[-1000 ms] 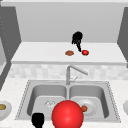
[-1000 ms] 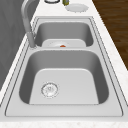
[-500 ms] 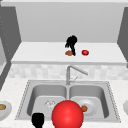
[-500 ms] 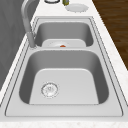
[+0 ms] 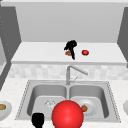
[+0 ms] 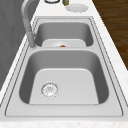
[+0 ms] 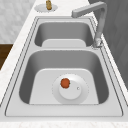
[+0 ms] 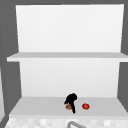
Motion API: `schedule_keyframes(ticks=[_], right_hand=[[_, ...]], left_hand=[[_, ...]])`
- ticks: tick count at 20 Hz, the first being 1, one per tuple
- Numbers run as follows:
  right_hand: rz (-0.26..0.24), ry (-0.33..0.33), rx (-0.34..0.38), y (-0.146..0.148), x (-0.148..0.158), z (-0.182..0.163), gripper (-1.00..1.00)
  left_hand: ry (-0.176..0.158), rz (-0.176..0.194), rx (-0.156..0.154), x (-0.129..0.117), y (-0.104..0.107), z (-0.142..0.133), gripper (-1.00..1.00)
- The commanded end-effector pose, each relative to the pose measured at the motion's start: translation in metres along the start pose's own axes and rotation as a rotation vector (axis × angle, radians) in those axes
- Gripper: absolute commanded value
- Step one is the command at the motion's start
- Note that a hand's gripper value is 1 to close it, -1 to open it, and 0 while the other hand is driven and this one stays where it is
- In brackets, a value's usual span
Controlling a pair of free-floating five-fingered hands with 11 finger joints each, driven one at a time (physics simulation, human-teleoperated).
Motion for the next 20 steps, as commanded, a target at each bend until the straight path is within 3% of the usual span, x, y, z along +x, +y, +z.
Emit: schedule_keyframes(ticks=[1,7,8,14,17,20], right_hand=[[0.071,0.001,-0.008,0.012,-0.007,-0.028,-1.00],[0.038,-0.007,0.011,0.014,0.002,-0.030,-1.00],[0.041,-0.002,0.010,0.014,0.005,-0.030,1.00],[0.091,0.093,-0.103,-0.004,0.027,-0.032,1.00],[0.109,0.112,-0.161,-0.008,0.026,-0.035,1.00],[0.095,0.110,-0.207,-0.006,0.022,-0.033,1.00]], left_hand=[[0.000,0.000,0.000,0.000,0.000,0.000,0.00],[0.000,0.000,0.000,0.000,0.000,0.000,0.00],[0.000,0.000,0.000,0.000,0.000,0.000,0.00],[0.000,0.000,0.000,0.000,0.000,0.000,0.00],[0.000,0.000,0.000,0.000,0.000,0.000,0.00],[0.000,0.000,0.000,0.000,0.000,0.000,0.00]])
